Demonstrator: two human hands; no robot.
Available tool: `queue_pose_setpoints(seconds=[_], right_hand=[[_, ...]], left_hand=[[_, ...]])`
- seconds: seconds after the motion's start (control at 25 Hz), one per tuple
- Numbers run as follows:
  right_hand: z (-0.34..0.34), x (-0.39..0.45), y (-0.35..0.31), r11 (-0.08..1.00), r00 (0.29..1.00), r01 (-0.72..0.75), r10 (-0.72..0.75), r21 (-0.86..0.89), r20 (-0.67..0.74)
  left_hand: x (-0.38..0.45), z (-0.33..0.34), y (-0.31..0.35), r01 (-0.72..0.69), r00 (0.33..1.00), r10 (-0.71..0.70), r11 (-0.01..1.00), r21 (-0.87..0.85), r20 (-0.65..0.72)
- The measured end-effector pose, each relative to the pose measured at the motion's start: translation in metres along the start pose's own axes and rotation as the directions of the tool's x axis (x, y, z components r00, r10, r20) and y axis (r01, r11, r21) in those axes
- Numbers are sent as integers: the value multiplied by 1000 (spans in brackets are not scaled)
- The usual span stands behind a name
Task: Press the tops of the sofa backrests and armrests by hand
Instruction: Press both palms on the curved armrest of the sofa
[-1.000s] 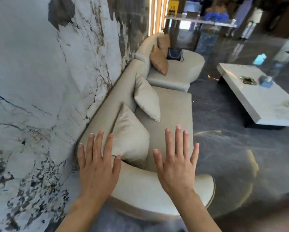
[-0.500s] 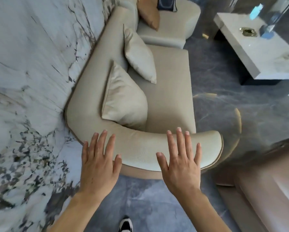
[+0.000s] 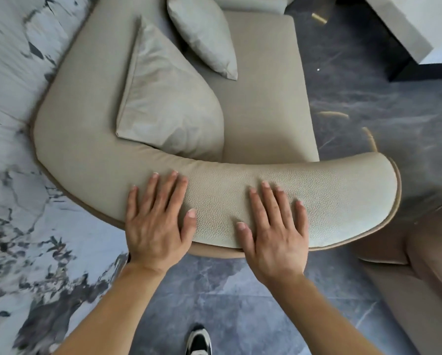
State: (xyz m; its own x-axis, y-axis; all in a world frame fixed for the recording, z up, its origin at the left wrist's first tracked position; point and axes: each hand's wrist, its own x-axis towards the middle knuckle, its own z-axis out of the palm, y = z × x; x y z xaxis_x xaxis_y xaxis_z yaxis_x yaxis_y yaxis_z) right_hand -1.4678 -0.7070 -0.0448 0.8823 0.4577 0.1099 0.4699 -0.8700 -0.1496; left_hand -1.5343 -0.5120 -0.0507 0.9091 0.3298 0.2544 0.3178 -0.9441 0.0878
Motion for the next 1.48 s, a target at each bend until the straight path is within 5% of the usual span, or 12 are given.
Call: queue_pose_setpoints(seconds=[0.44,1.48], right_hand=[[15,14,9,998,972,59,-64,-28,-228],[38,153,29,995,929,66,-90,-77,-359]], left_hand=[[10,15,-1,-30,984,38,998,48,-173],[145,63,-13,-85,938,103,994,67,-331]])
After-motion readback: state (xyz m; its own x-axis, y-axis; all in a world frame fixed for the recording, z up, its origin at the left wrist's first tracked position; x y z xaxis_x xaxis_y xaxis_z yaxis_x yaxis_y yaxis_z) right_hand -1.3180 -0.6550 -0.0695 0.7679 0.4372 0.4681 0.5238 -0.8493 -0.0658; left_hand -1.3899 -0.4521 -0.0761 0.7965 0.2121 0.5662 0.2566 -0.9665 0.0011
